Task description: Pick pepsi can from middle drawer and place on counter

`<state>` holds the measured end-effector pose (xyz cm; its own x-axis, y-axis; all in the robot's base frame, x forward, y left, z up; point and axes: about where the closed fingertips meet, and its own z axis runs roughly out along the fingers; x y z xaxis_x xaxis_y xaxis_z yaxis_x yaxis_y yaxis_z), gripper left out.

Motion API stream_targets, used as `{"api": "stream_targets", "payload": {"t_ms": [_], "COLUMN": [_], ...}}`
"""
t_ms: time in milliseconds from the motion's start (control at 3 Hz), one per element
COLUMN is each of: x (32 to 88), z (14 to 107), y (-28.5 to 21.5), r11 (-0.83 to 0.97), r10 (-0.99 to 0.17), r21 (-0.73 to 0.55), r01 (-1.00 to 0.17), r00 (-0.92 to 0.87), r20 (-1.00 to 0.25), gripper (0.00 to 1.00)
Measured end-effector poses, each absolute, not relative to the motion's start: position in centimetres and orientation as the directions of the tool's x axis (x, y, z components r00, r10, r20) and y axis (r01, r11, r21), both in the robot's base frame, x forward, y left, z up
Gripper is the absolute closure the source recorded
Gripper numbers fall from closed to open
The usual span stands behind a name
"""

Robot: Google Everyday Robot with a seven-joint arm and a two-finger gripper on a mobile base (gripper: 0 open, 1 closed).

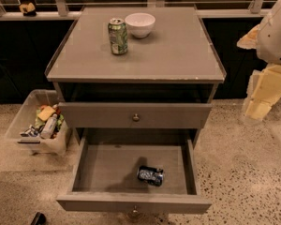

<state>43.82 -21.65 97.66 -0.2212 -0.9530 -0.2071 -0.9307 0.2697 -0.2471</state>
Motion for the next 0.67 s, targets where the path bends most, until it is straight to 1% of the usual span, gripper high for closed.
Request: {"api": "stream_targets", "payload": {"t_ms": [333,667], "x": [43.3,41.2], "z": [97.5,95.1], "y": [-21.5,-21.6], "r11": [0.270,0.267], "r10": [-0.953,-0.944], "r21": [-0.258,-0.244], "r01": [-0.928,-0.932], "r00": [-0.220,-0.202], "r20": [-0.208,-0.261], "gripper": [0.00,0.00]}}
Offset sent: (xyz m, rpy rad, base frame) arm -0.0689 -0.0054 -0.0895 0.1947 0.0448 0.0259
